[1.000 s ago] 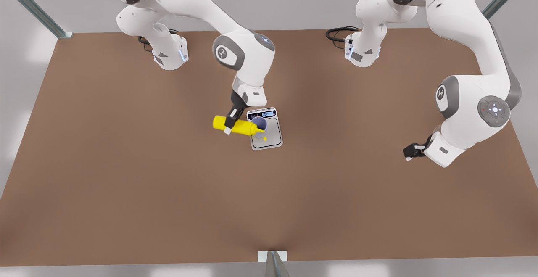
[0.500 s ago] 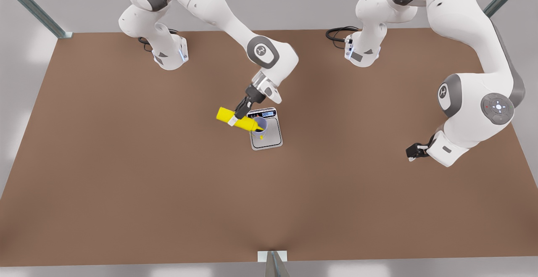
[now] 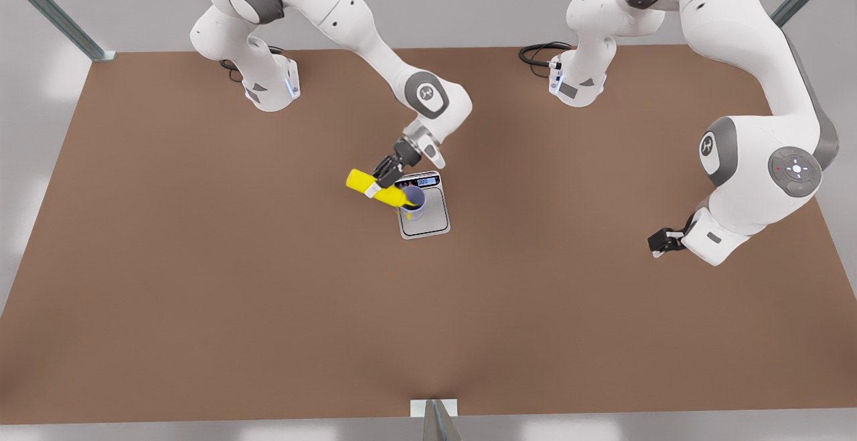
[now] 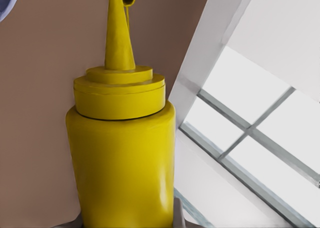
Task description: Move cup to the weight, pick up sauce bottle, pour sauce
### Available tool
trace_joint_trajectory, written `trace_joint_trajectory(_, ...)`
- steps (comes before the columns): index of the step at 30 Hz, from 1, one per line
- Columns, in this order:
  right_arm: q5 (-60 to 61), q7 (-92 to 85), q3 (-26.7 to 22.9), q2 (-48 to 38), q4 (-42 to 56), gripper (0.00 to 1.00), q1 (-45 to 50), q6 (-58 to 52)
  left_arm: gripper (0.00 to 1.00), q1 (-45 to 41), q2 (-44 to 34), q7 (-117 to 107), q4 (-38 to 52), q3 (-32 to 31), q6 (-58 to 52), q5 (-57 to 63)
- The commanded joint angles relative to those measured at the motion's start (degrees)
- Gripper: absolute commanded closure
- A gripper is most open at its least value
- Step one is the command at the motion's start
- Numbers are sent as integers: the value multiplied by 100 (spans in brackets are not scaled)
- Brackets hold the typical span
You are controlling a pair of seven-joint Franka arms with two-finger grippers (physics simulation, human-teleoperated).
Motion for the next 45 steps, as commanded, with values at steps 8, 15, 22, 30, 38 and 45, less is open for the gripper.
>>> trace_joint_trajectory(8,-128,120,-1,185,8,45,0,-16,0,0,0,0,0,0,0,8)
trace_joint_trajectory(15,-128,191,8,185,-1,45,193,-218,0,0,0,0,0,0,0,8)
trace_joint_trajectory(22,-128,199,8,177,-124,45,290,-324,0,-8,-36,-9,0,0,-17,8)
trace_joint_trajectory(30,-128,199,8,177,-185,45,281,-324,0,-8,-62,-18,0,0,-35,87)
trace_joint_trajectory(38,268,59,-9,10,614,45,-176,-271,0,-8,-71,-9,0,0,-26,158)
trace_joint_trajectory(45,2359,-1610,-9,-184,1941,45,-1617,-25,0,-8,-71,-9,0,0,-35,158)
